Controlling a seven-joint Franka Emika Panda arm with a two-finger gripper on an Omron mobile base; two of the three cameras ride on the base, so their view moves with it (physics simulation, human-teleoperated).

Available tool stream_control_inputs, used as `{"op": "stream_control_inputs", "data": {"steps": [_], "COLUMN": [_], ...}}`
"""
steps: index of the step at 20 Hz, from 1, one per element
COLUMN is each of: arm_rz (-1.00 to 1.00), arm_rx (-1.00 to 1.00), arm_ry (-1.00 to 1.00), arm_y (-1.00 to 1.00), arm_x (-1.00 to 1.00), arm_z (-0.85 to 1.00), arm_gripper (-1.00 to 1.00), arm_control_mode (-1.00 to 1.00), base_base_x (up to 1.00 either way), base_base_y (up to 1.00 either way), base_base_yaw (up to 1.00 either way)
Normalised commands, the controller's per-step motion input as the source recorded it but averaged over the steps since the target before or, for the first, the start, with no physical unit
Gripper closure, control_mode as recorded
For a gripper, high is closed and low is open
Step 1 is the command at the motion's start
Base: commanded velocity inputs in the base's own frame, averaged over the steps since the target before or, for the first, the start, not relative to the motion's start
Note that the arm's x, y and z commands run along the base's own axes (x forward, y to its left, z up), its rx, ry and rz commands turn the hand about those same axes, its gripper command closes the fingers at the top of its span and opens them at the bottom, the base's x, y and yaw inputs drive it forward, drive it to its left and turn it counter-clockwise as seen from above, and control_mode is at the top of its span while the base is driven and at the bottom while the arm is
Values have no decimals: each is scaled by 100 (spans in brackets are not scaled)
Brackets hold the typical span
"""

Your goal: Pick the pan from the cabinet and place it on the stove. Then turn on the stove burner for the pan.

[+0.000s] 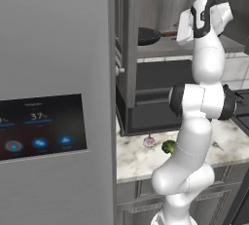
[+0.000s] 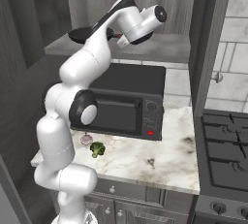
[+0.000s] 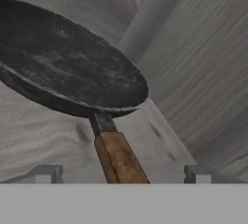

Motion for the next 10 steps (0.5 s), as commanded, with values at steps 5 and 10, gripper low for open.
{"op": "stream_control_inputs", "data": {"steps": [5,10], "arm_rz": [0,0], "arm_rx": [-5,-5], "arm_ry": [0,0], "arm_y": [0,0], "arm_x": [16,17], "arm_z": [-13,-15], "arm_gripper": [-100,-100], "arm_control_mode": [-100,-100], "base_base_x": [0,0], "base_base_y": [0,0], "base_base_yaw": [0,0]}}
